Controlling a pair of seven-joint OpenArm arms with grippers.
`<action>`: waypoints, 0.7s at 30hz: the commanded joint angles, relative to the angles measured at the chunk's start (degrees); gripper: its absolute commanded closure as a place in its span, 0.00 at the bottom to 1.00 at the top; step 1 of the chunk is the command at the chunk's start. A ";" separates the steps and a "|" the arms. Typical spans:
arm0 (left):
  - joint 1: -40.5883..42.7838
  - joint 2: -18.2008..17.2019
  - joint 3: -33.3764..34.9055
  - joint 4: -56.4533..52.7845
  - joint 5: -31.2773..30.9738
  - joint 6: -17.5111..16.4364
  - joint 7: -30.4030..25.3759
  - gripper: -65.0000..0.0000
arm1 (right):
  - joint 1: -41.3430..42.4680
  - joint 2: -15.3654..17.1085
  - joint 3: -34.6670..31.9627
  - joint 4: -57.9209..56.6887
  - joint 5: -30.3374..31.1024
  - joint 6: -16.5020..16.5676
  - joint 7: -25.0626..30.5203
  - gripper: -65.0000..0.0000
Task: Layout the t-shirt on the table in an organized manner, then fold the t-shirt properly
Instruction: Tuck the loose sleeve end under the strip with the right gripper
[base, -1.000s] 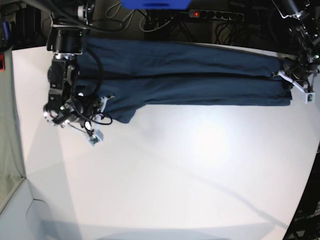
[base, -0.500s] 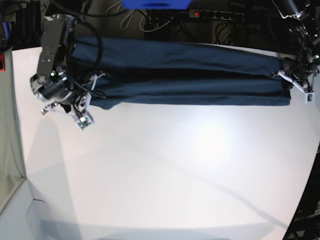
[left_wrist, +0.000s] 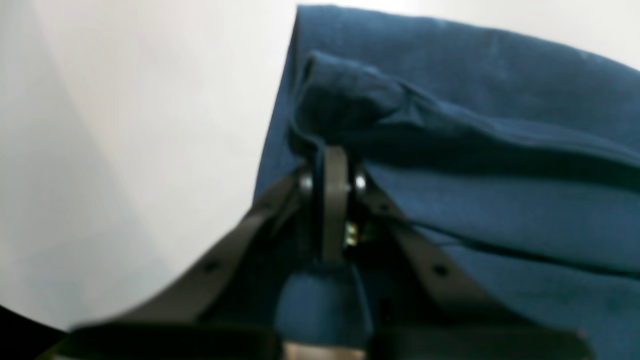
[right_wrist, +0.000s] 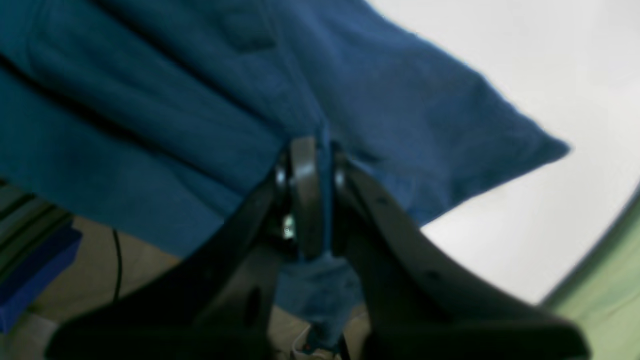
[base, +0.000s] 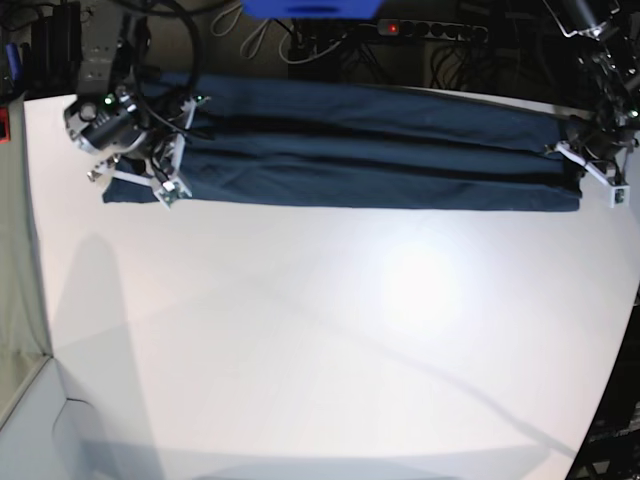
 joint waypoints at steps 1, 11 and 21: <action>0.44 -0.32 0.13 -0.16 1.49 -0.30 2.83 1.00 | 0.06 0.31 0.36 0.84 -0.47 -0.21 1.20 1.00; 0.79 -0.94 0.13 -0.16 1.93 -0.39 3.53 0.99 | 0.06 0.31 5.64 -2.23 -0.47 -0.21 2.34 0.80; 2.02 -0.94 0.04 0.72 1.40 -0.48 3.53 0.47 | -0.38 0.31 5.46 -2.41 -0.47 -0.21 6.47 0.43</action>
